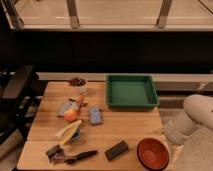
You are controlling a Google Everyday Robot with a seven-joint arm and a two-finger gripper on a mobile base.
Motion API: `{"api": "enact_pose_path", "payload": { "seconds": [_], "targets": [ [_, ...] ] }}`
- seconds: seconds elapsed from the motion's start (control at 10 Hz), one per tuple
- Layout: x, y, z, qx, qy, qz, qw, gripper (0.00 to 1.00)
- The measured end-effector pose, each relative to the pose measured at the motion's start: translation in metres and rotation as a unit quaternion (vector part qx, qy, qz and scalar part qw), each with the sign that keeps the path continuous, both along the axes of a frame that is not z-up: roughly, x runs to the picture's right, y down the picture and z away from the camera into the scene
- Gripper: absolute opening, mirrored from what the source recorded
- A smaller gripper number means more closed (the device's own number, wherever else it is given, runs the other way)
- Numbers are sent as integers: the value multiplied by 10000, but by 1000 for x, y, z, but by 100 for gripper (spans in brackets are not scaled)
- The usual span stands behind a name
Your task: Stack bowls into tray
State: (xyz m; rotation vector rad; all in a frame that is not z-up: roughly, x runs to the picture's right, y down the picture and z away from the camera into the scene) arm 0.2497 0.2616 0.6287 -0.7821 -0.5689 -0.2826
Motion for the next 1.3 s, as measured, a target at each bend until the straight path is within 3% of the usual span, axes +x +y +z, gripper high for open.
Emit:
{"api": "enact_pose_path", "payload": {
  "seconds": [0.3,0.7,1.3],
  "targets": [
    [0,2,1,-6,-42,-21,10000,80],
    [13,35,16,-207,-403,-111,9989,80],
    [29,82,37,-619,-577,28,9964,80]
  ]
}}
